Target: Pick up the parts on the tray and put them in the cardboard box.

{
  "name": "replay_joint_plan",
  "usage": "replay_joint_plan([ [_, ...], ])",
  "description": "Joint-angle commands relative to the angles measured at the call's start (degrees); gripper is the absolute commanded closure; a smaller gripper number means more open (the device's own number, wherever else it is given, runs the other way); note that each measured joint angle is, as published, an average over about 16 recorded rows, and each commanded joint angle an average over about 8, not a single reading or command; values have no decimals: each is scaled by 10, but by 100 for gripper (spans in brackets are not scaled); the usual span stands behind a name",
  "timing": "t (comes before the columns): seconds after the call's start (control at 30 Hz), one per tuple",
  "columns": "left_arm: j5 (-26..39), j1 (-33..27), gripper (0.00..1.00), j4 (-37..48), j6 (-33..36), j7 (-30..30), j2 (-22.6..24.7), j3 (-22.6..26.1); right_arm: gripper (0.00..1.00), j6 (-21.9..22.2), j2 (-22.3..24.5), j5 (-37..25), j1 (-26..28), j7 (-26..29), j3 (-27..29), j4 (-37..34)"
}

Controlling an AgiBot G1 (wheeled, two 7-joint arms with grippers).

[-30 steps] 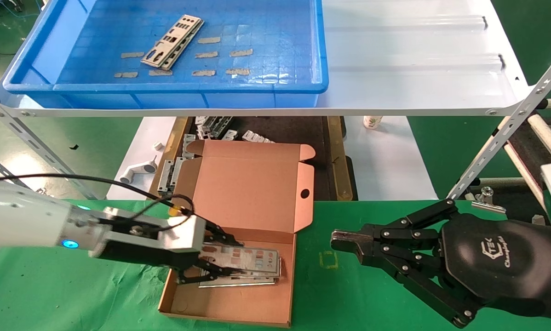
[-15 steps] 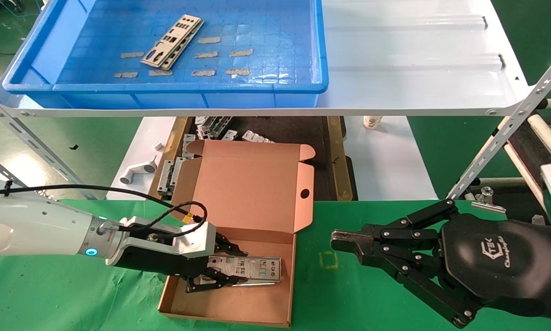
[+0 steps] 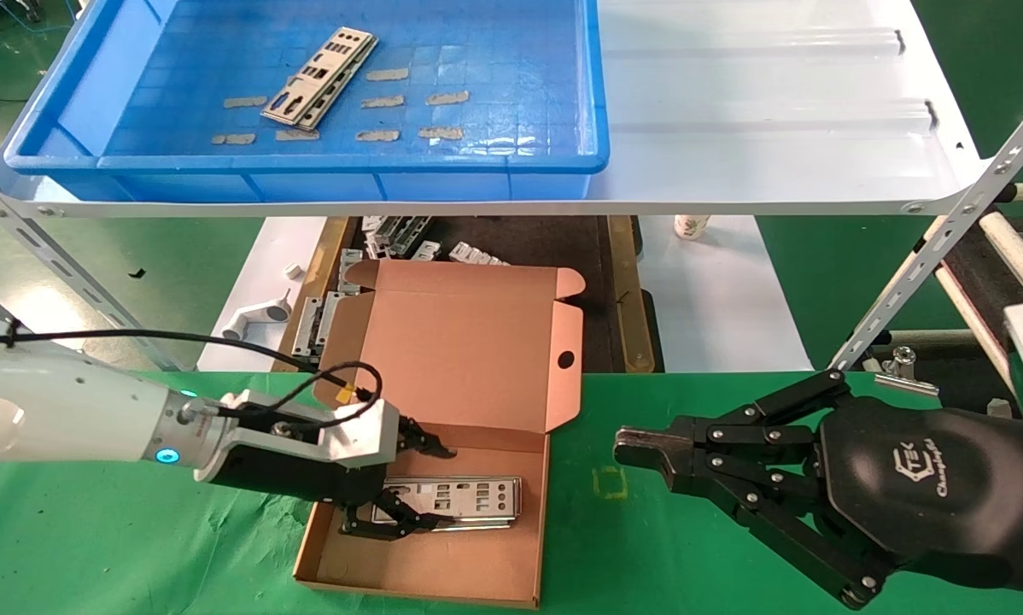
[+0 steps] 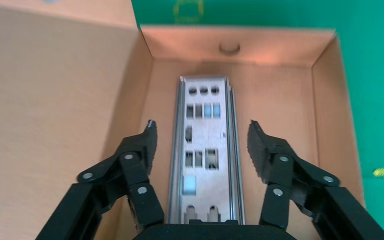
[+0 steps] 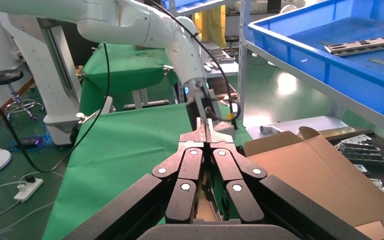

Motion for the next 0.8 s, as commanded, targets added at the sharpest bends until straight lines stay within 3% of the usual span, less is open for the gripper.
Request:
replay_joint_plan([
  [0.03,-4,-6,0,6,8,3,-1,-3,100,0,0,0,0,0,0,0],
  [0.1,-10,-11,0,8,25,9,-7,-6,99,0,0,0,0,0,0,0],
  [0.17,-17,-13,0,9,39,11,-12,-10,89,0,0,0,0,0,0,0],
  [0.33,-29,-2,0,-12,47,1,-25,-26,27,0,0,0,0,0,0,0],
  [0.43,-39,12,0,-39,44,-19,-35,-44,0,0,0,0,0,0,0,0],
  [0.8,-82,71,0,-148,41,-91,-82,-116,0,0,0,0,0,0,0,0],
])
